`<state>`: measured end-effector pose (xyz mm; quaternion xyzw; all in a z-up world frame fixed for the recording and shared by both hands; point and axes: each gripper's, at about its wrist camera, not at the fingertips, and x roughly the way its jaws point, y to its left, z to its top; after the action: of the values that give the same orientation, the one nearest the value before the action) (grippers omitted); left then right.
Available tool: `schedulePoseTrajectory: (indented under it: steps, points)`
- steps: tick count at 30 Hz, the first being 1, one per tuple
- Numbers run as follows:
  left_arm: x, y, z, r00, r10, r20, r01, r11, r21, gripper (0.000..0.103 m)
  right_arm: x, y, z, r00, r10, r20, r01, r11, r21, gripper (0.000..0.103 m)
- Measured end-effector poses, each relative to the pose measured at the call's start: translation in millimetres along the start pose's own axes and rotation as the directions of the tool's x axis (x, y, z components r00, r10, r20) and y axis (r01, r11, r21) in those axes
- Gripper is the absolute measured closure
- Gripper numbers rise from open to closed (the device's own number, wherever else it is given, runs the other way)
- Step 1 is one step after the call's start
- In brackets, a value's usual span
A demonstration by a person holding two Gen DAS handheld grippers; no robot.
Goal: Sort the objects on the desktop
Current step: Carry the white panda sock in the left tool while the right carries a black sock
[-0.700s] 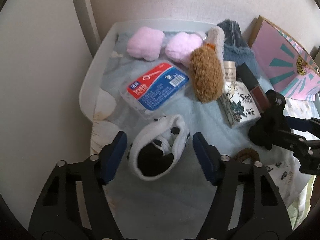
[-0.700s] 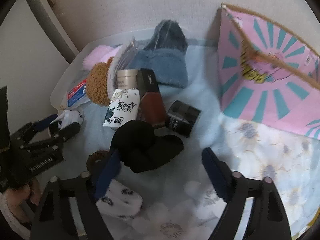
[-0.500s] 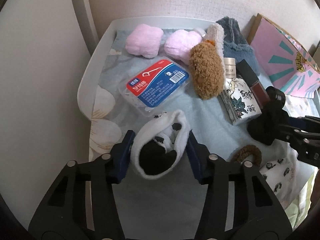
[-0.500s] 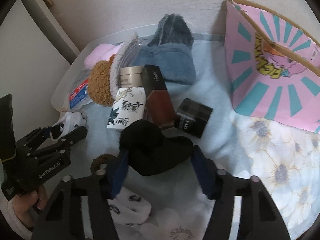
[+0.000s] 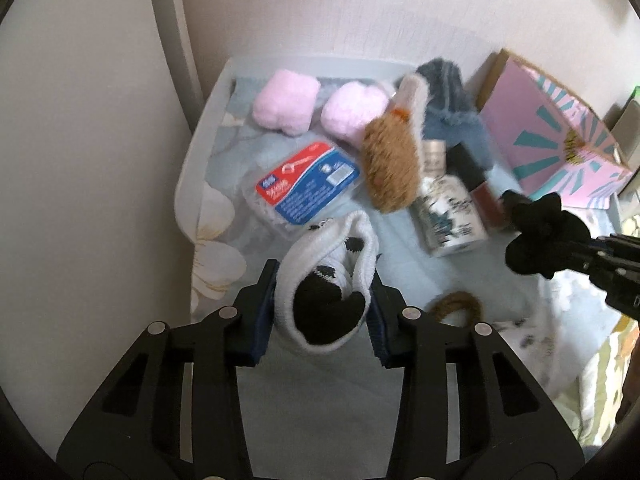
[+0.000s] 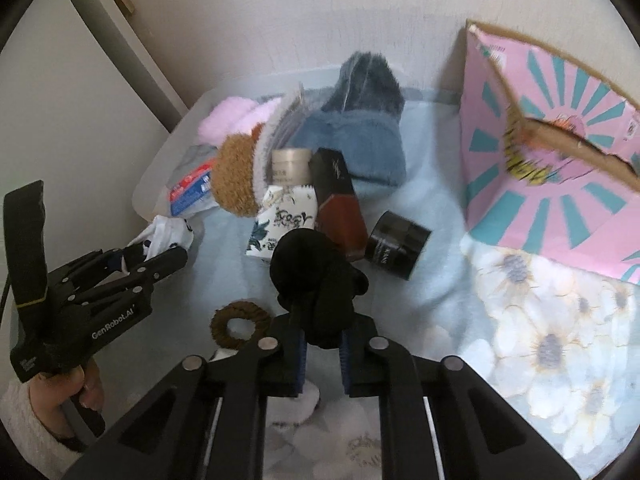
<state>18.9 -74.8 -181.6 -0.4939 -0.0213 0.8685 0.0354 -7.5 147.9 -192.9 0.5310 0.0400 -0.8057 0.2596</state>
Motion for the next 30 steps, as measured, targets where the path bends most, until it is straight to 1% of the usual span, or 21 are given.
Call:
schedulePoseTrajectory:
  steps: [2, 3, 4, 6, 7, 8, 11, 14, 16, 18, 21, 23, 24, 25, 27, 29, 30]
  points:
    - [-17.2, -4.5, 8.2, 1.000, -0.005, 0.010, 0.005, 1.000, 0.008, 0.067, -18.7, -6.9, -6.1, 1.000, -0.007, 0.013, 0.008, 1.000, -0.006, 0.091]
    - [-28.9, -0.4, 17.1, 1.000, -0.008, 0.014, 0.008, 1.000, 0.011, 0.067, -29.7, -9.4, -3.6, 1.000, -0.006, 0.023, 0.006, 1.000, -0.005, 0.091]
    - [-37.7, -4.0, 22.1, 1.000, -0.010, 0.026, 0.010, 1.000, 0.014, 0.067, -27.5, -3.1, 7.0, 1.000, 0.015, 0.027, -0.014, 0.999, -0.036, 0.091]
    - [-54.3, -5.1, 38.8, 0.998, -0.017, 0.052, 0.016, 1.000, 0.025, 0.067, -39.2, 0.7, 13.9, 0.998, 0.015, 0.054, -0.013, 0.999, -0.034, 0.091]
    - [-65.1, -9.3, 51.0, 0.997, -0.022, 0.071, 0.019, 0.999, 0.033, 0.067, -44.8, -0.8, 20.3, 0.998, 0.017, 0.068, -0.015, 0.999, -0.032, 0.091]
    - [-64.7, -4.1, 55.8, 0.996, -0.028, 0.084, 0.025, 0.999, 0.038, 0.067, -52.4, -4.0, 25.5, 0.996, 0.020, 0.082, -0.018, 0.999, -0.031, 0.091]
    - [-90.4, -18.0, 79.6, 0.989, -0.064, 0.134, 0.054, 0.996, 0.074, 0.067, -82.3, -19.7, 38.6, 0.992, 0.017, 0.128, -0.013, 0.999, -0.032, 0.091]
    - [-104.6, -46.5, 108.6, 0.980, -0.120, 0.160, 0.102, 0.988, 0.118, 0.067, -105.6, -38.7, 54.5, 0.985, 0.024, 0.171, -0.019, 0.999, -0.028, 0.091]
    - [-108.5, -70.0, 125.0, 0.972, -0.157, 0.175, 0.129, 0.979, 0.158, 0.067, -120.4, -54.4, 61.1, 0.982, 0.013, 0.189, -0.006, 0.999, -0.035, 0.091]
    - [-111.5, -97.1, 139.8, 0.965, -0.178, 0.194, 0.137, 0.969, 0.206, 0.067, -133.0, -70.5, 68.8, 0.979, -0.004, 0.203, 0.012, 0.999, -0.037, 0.091]
    - [-109.1, -138.3, 160.2, 0.953, -0.224, 0.203, 0.165, 0.948, 0.272, 0.067, -148.9, -97.3, 78.6, 0.975, -0.028, 0.219, 0.036, 0.999, -0.032, 0.091]
    - [-102.8, -168.8, 175.8, 0.949, -0.249, 0.193, 0.180, 0.932, 0.315, 0.067, -153.7, -116.5, 85.5, 0.976, -0.052, 0.212, 0.059, 0.998, -0.028, 0.091]
    - [-98.9, -181.2, 181.7, 0.948, -0.259, 0.183, 0.190, 0.926, 0.327, 0.067, -155.6, -125.5, 89.9, 0.977, -0.049, 0.205, 0.055, 0.998, -0.027, 0.091]
    - [-92.4, -198.1, 190.7, 0.945, -0.281, 0.165, 0.213, 0.917, 0.338, 0.067, -155.8, -136.2, 94.6, 0.980, -0.058, 0.193, 0.065, 0.997, -0.031, 0.091]
    - [-82.3, -220.2, 199.7, 0.942, -0.306, 0.138, 0.242, 0.904, 0.351, 0.067, -156.0, -152.6, 100.5, 0.981, -0.083, 0.175, 0.090, 0.996, -0.029, 0.091]
    - [-69.4, -243.5, 210.3, 0.945, -0.312, 0.097, 0.257, 0.892, 0.371, 0.067, -156.6, -172.6, 107.8, 0.982, -0.099, 0.159, 0.102, 0.995, -0.013, 0.091]
    - [-60.2, -254.2, 214.5, 0.948, -0.310, 0.075, 0.260, 0.887, 0.380, 0.067, -154.1, -180.4, 111.5, 0.985, -0.094, 0.146, 0.095, 0.995, -0.003, 0.091]
